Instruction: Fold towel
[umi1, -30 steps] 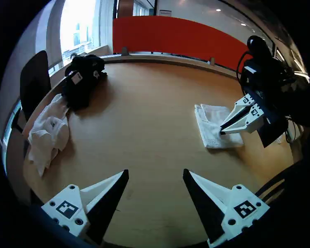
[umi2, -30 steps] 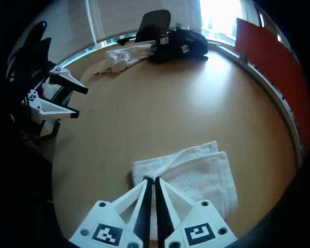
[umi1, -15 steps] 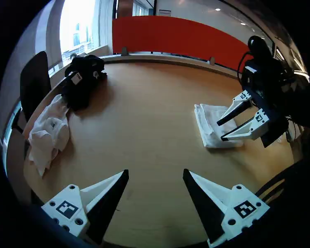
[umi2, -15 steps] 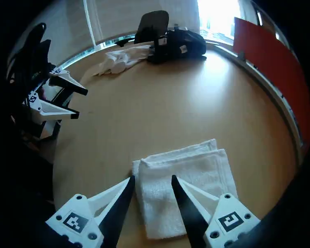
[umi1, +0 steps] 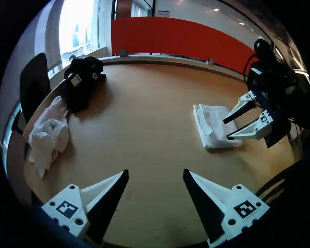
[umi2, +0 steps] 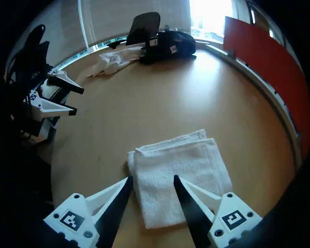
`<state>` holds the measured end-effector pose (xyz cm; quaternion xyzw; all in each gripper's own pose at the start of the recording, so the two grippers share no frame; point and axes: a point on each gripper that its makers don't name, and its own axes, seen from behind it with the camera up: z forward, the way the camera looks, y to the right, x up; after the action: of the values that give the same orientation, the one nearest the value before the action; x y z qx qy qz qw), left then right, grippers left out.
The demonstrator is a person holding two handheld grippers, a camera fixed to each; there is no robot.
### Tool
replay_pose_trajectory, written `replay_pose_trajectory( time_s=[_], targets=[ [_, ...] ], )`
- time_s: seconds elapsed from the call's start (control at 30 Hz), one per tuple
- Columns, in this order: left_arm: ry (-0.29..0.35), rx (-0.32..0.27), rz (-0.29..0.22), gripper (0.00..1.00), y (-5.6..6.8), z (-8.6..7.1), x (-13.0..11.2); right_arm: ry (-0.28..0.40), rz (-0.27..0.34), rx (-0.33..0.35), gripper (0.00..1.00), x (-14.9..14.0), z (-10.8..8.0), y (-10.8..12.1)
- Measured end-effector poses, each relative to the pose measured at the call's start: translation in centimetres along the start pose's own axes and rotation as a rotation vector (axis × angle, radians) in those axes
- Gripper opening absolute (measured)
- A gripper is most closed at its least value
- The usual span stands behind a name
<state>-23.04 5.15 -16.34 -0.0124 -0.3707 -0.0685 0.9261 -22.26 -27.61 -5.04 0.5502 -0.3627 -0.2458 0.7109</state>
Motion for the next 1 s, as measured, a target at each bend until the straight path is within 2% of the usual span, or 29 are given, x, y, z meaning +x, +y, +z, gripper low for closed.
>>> replay_pose_trajectory(
  time_s=[0.6,1.0],
  targets=[
    [0.004,-0.001,0.014,0.98,0.0,-0.1,0.2,-0.027,0.075,-0.072,0.75,-4.3,-2.3,0.0],
    [0.005,-0.004,0.022,0.98,0.2,-0.1,0.2,-0.053,0.108,-0.103,0.75,-6.5,-2.5,-0.5]
  ],
)
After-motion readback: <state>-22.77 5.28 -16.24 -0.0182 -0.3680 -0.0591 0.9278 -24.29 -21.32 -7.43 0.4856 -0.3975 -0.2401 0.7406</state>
